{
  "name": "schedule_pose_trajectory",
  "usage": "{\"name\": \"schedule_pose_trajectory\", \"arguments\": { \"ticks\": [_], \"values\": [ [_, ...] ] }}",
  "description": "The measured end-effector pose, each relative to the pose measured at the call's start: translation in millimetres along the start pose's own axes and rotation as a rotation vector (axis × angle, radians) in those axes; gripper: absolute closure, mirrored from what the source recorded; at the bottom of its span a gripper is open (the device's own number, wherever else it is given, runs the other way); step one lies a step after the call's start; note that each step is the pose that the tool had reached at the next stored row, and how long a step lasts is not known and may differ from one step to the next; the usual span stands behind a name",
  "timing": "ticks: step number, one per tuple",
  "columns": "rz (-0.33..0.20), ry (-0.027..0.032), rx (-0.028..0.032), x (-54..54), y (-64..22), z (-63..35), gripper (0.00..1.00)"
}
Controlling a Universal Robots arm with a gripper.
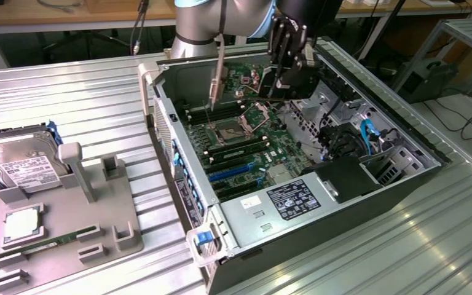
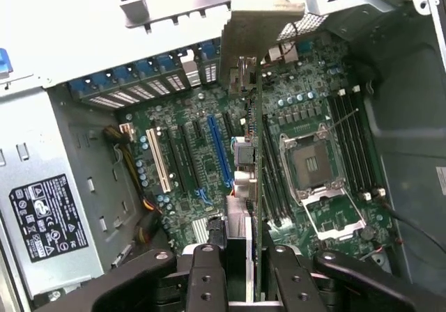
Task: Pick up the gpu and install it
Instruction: 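Insert the gpu into the slot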
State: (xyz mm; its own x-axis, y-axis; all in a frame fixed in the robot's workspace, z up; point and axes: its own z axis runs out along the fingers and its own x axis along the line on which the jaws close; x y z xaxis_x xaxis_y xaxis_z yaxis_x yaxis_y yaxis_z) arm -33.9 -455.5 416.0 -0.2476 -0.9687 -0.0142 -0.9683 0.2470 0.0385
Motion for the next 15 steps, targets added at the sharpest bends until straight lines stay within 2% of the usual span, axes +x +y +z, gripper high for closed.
{"name": "schedule_pose_trajectory", "arguments": {
  "ticks": [4,9,13,15],
  "values": [
    [-0.056,0.0022,-0.0008,0.0,0.0,0.0,0.72],
    [-0.171,0.0066,-0.0024,0.0,0.0,0.1,0.72],
    [-0.231,0.0089,-0.0033,0.0,0.0,0.2,0.72],
    [-0.239,0.0092,-0.0034,0.0,0.0,0.7,0.72]
  ]
}}
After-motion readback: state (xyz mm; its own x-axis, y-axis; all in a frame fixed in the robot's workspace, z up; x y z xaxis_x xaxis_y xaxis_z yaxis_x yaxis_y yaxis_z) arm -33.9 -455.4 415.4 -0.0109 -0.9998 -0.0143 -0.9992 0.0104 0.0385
